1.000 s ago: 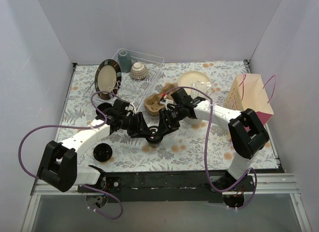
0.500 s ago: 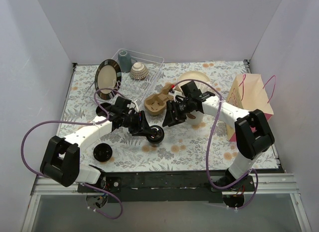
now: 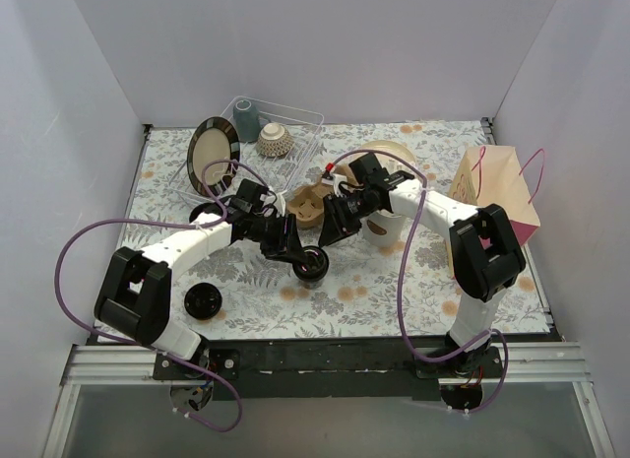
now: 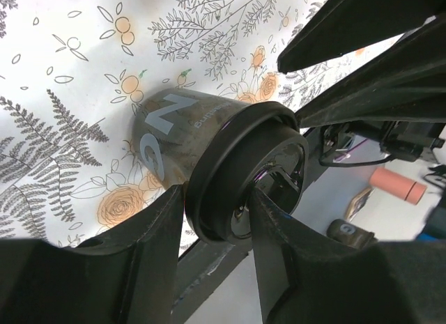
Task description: Pack the takeout coffee
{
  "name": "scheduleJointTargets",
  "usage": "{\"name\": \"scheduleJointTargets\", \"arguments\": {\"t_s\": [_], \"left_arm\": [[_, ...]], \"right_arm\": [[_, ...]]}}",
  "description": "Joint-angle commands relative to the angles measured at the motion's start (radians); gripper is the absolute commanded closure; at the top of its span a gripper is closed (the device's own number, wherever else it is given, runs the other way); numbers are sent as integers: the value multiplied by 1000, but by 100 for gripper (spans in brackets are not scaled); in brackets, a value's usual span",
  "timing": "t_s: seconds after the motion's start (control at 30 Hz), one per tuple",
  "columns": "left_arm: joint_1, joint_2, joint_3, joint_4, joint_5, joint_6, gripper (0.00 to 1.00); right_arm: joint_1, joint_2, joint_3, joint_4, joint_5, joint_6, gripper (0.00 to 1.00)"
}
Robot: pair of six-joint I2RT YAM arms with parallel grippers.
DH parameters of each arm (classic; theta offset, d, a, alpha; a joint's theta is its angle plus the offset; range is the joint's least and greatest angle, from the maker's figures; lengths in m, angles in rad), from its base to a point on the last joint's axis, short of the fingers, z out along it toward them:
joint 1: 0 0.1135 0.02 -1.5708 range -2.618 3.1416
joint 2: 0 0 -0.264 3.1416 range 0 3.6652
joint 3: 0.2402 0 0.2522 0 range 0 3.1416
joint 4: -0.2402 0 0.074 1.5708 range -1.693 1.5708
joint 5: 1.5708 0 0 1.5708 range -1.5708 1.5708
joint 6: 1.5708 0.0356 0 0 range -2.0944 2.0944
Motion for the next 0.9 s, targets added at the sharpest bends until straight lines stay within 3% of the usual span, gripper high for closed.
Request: {"name": "scheduleJointTargets", "arguments": {"t_s": [0.0, 0.63, 0.87], "left_arm": [[-4, 61, -40, -95, -227, 176, 63], [-28, 99, -11, -115, -261, 259, 64], [-45, 107, -26, -98, -280, 241, 65]], "right_arm": [[0, -16, -22, -20, -81, -72, 59], [2, 6, -65, -23, -125, -145, 64], [2, -7, -169, 26, -34, -119, 74]]}}
